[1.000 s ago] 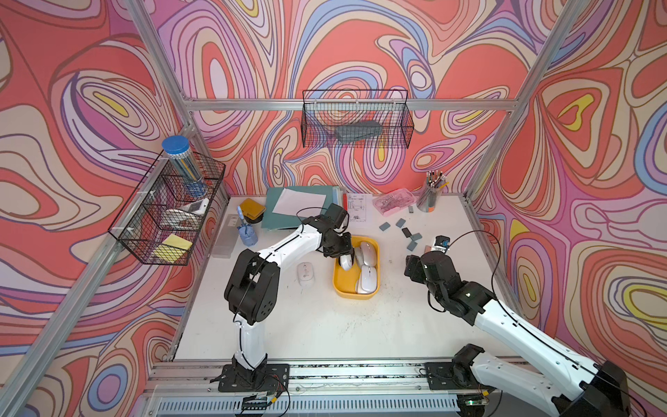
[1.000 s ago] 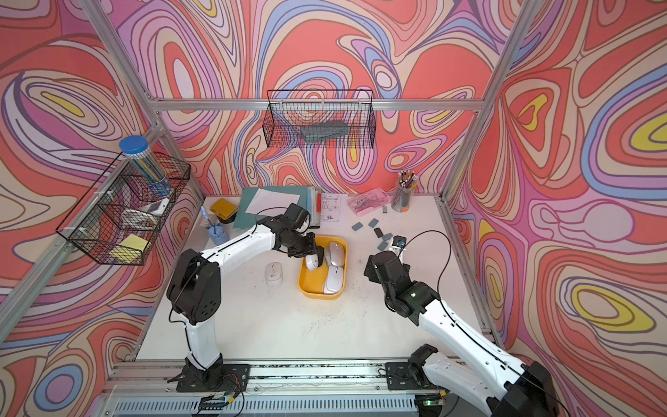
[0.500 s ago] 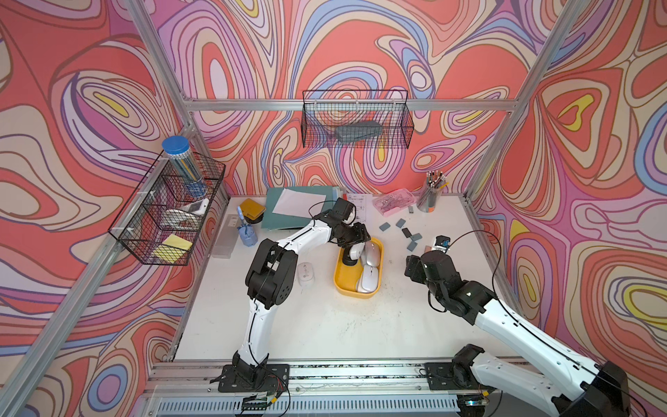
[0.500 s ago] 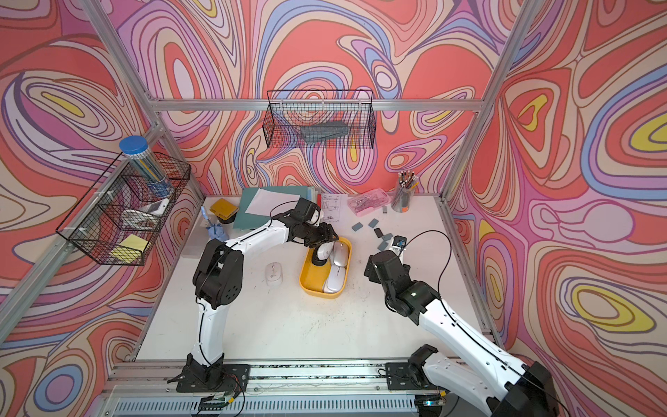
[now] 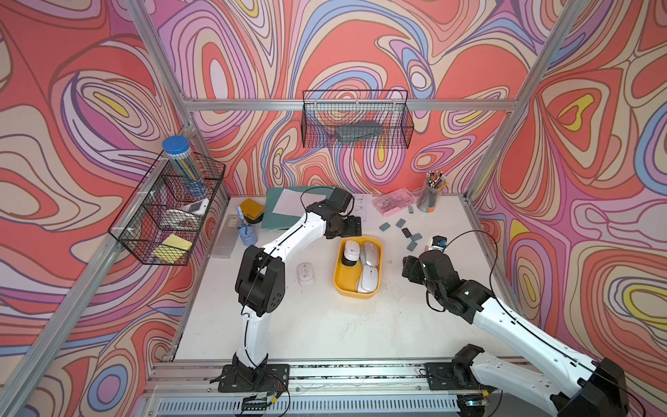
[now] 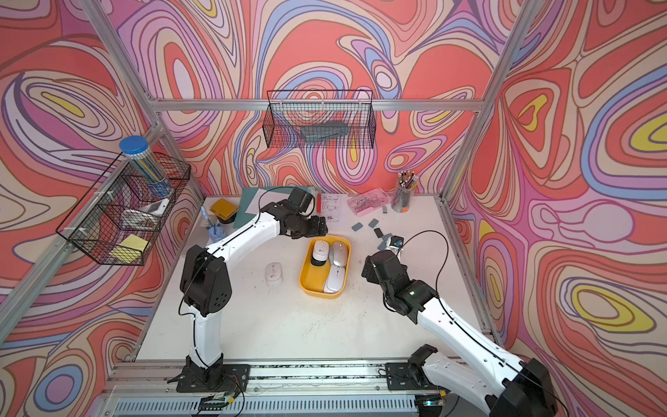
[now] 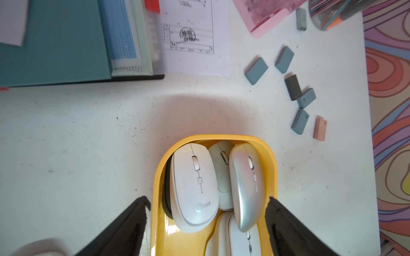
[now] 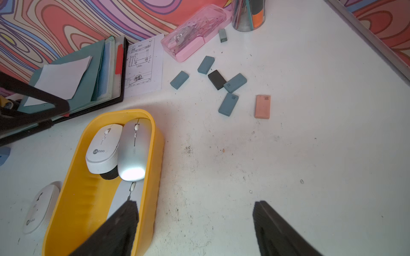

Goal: Take out the mouse from the storage box
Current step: Adjust the mouse in the storage box, then pick up the mouse from the storage box.

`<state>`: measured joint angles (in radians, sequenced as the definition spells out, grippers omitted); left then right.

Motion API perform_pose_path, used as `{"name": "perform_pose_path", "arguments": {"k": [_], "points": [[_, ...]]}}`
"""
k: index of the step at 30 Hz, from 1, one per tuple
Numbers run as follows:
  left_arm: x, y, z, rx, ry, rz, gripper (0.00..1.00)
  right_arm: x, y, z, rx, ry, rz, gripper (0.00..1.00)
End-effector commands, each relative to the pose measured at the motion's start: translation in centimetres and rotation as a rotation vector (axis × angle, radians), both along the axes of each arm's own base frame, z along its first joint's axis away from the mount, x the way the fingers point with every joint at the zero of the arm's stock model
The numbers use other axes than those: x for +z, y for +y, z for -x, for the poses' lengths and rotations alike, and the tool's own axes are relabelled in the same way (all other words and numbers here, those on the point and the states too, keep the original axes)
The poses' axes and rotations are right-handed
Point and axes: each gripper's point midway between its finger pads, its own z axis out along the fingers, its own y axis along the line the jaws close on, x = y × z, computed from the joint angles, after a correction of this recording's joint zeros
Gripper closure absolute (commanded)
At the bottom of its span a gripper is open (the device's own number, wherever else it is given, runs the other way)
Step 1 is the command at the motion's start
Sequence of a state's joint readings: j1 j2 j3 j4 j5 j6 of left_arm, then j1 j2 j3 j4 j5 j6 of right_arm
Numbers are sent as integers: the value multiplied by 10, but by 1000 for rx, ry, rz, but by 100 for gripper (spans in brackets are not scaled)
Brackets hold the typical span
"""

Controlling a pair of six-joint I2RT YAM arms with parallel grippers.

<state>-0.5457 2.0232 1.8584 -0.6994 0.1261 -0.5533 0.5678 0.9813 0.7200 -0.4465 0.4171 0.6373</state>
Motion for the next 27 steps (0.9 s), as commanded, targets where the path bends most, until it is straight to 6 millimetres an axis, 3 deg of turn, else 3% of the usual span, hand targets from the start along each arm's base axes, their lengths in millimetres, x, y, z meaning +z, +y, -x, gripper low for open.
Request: {"name": "perform_pose_path", "arguments": {"k": [1, 4, 7, 11, 15, 19, 27], "points": [[11, 4, 20, -34, 29, -126, 13, 2, 3, -4, -1, -17, -28, 17], [5, -7, 32, -64, 88, -269, 15, 1, 5, -6, 6, -12, -30, 17], [-9, -5, 44, -82, 168, -431, 15, 2, 6, -6, 13, -16, -23, 17], [-25, 7, 57, -77, 259, -503, 15, 6, 3, -5, 15, -37, -12, 16], [-36, 9, 72, -66, 318, -493, 16, 6, 0, -4, 16, -52, 1, 15], [-46, 6, 75, -64, 342, -483, 16, 2, 0, -3, 22, -55, 5, 14], [-53, -13, 60, -20, 311, -399, 17, 0, 0, -1, 27, -58, 0, 14]]}}
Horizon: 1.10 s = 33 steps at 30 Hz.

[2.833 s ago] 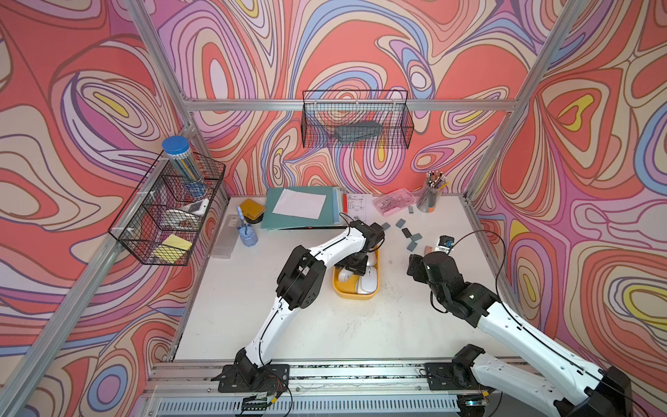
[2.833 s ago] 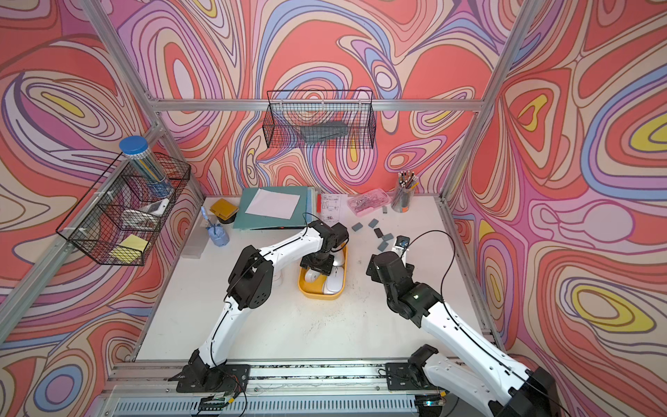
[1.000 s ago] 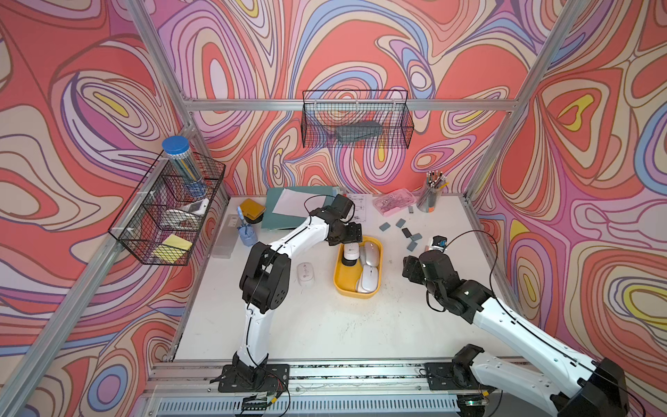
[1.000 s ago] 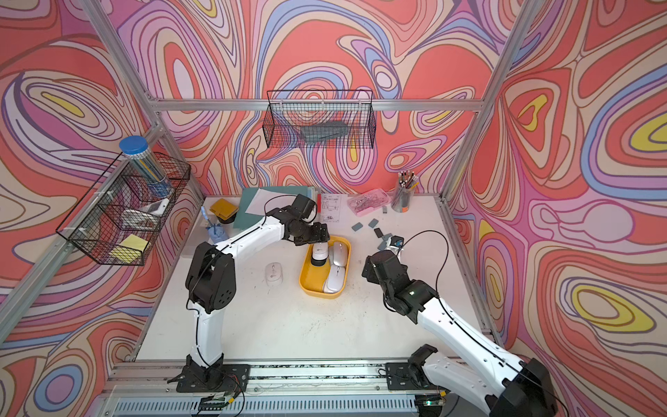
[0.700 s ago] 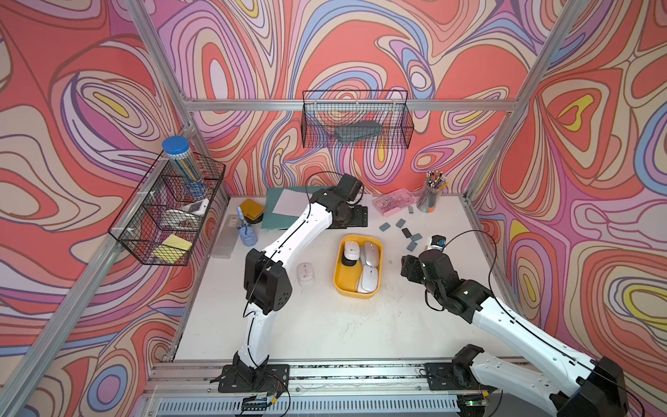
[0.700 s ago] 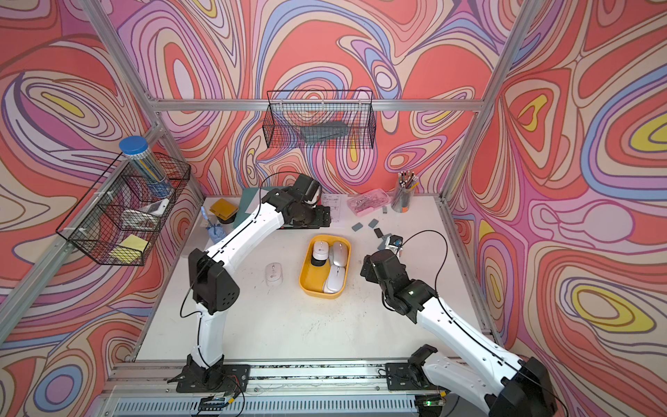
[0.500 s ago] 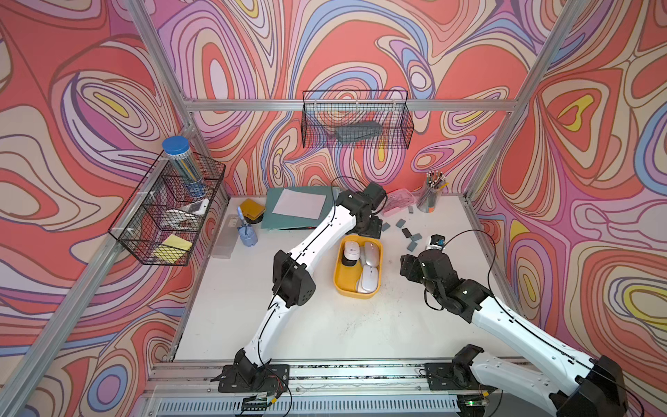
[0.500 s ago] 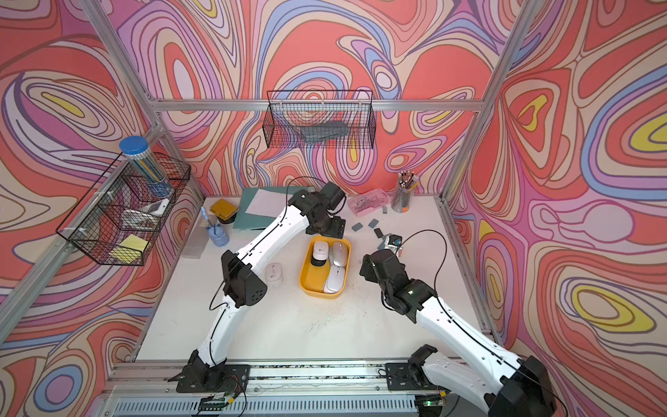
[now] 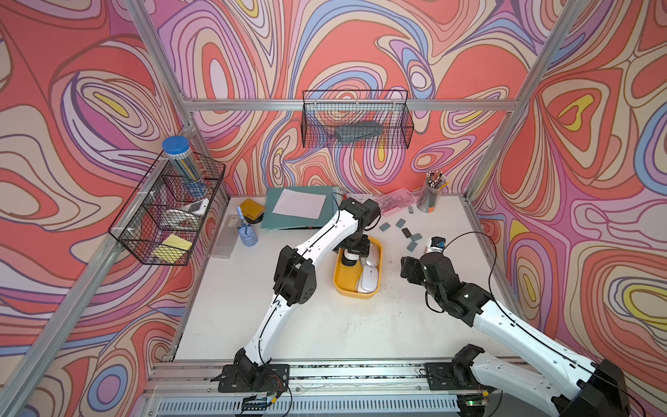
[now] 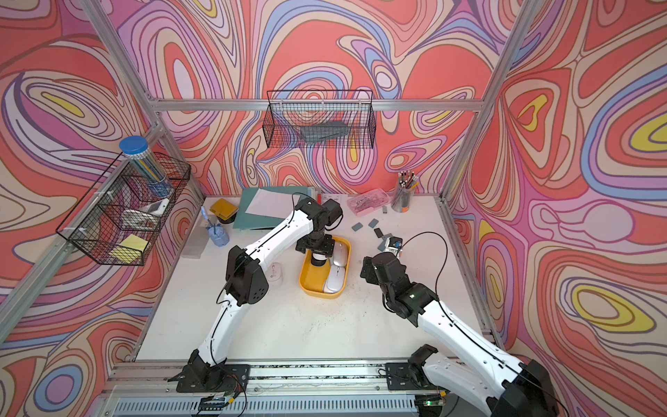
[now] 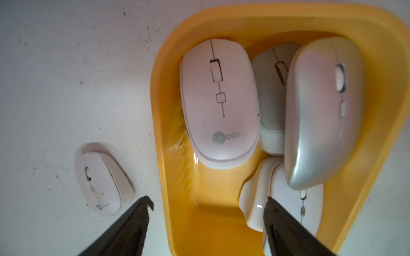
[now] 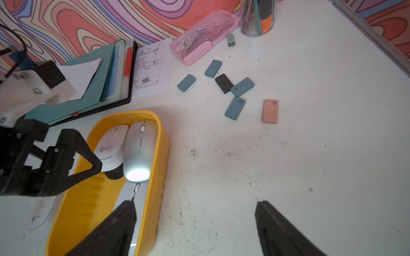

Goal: Take out the mouse from the storage box
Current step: Pick up the mouse from the storage box.

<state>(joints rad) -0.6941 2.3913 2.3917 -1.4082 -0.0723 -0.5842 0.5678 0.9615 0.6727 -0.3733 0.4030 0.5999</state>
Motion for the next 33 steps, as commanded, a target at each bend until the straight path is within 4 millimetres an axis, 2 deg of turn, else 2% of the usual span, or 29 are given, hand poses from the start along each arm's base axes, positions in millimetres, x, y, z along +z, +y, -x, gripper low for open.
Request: {"name": "perform_pose_path", "arguments": {"k": [1, 7, 12, 17, 24, 33], "points": [[8, -13, -8, 34, -34, 70, 18, 2, -4, 0, -6, -23, 2, 14], [3, -24, -16, 61, -51, 115, 30, -1, -3, 0, -4, -15, 3, 14], [-9, -27, -18, 67, -38, 110, 34, -3, -4, 0, -5, -14, 5, 14], [-20, -24, -21, 76, -40, 79, 32, -5, -3, 0, -5, -10, 7, 14], [-17, -18, -27, 82, -84, 52, 28, -6, -3, 0, -6, -6, 10, 13], [-35, -16, -30, 86, -74, 21, 24, -6, -4, 0, -10, -4, 15, 13]]}}
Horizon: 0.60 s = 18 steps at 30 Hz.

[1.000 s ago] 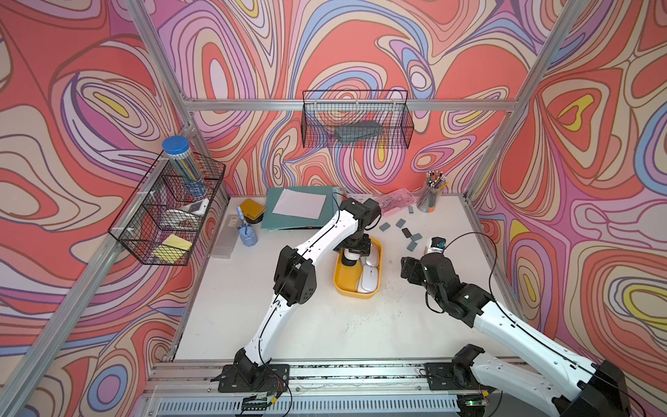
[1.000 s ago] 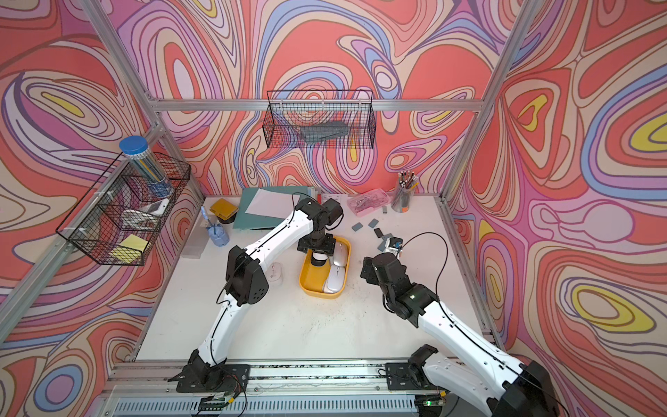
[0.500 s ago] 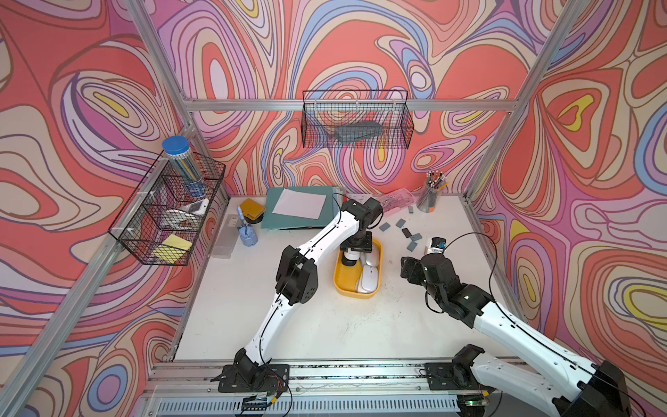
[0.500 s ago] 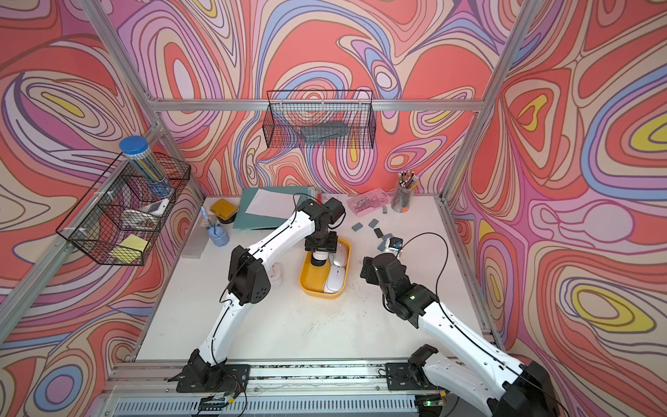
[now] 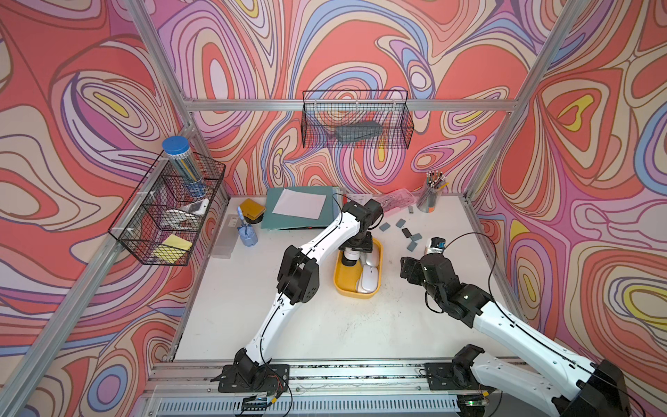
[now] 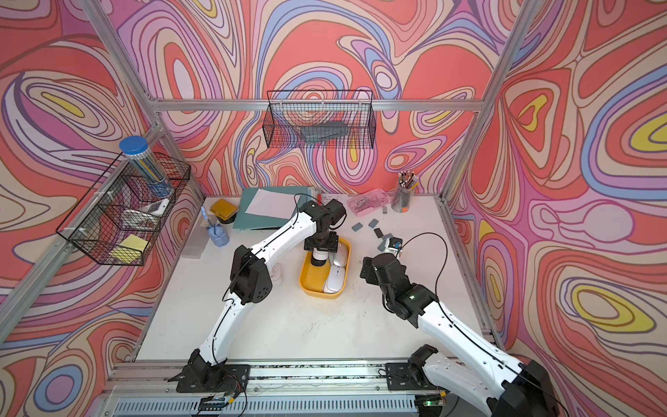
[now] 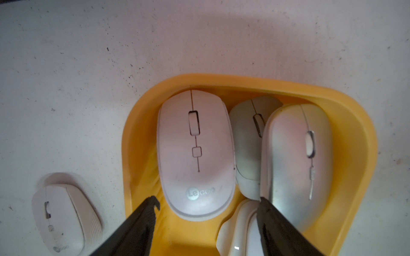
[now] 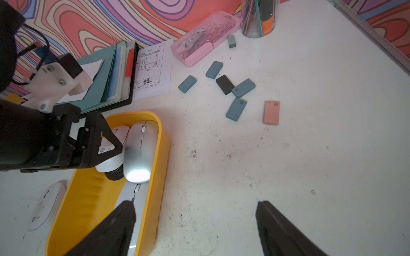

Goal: Take out the mouse from the storage box
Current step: Pick up the mouse from the storage box.

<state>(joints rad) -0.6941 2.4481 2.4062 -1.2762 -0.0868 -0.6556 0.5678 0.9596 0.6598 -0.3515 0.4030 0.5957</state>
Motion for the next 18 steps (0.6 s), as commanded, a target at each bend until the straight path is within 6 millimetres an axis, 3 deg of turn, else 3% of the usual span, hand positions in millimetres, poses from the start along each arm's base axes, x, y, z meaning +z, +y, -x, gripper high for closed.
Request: {"name": "perform_pose_path", "arguments": {"k": [1, 18], "points": [[-18, 4, -3, 16, 7, -36, 24, -5, -5, 0, -12, 7, 18, 13], [-39, 12, -7, 36, 27, -73, 26, -9, -5, 0, -17, 14, 25, 13]]}}
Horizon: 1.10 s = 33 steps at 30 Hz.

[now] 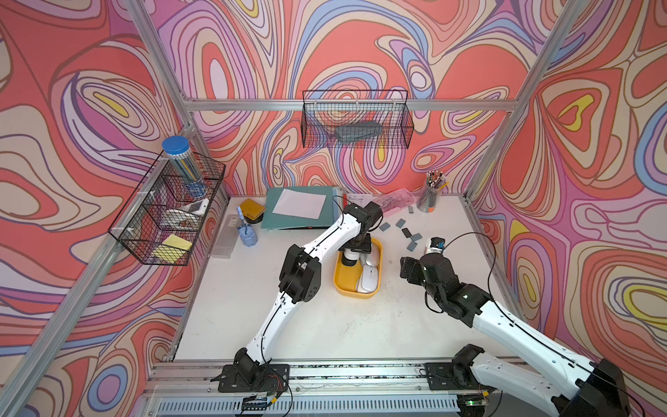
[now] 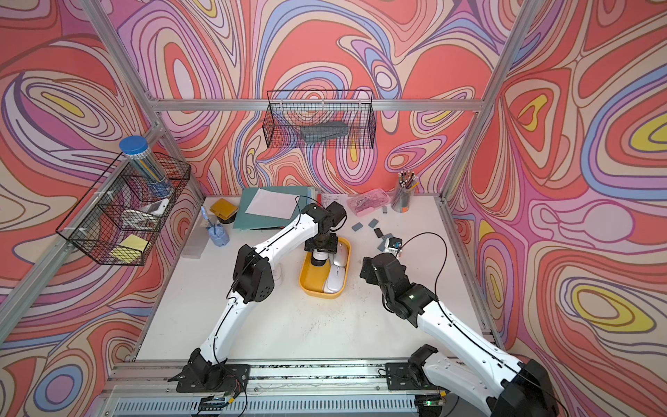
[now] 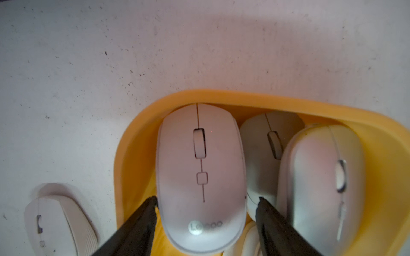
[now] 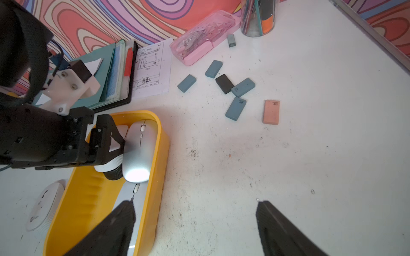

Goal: Take out the mouse from the storage box
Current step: Pick up the mouse from the storage box.

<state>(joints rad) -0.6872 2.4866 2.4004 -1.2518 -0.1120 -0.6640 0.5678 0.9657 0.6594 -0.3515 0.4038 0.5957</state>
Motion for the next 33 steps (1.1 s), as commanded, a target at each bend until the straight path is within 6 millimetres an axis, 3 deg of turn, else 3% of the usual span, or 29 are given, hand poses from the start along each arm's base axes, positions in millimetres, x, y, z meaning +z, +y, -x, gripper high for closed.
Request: {"name": "perform_pose_path", "arguments": {"k": [1, 9, 18, 33], "points": [[-22, 8, 1, 16, 34, -47, 26, -7, -5, 0, -17, 9, 23, 13], [-27, 9, 1, 9, 40, -58, 28, -5, -6, 0, -21, 2, 18, 13], [-30, 7, 3, -5, 57, -48, 42, -4, -8, 1, -26, -3, 17, 13], [25, -1, 14, -68, -23, 19, 46, -1, -7, 0, -26, -10, 16, 13]]}}
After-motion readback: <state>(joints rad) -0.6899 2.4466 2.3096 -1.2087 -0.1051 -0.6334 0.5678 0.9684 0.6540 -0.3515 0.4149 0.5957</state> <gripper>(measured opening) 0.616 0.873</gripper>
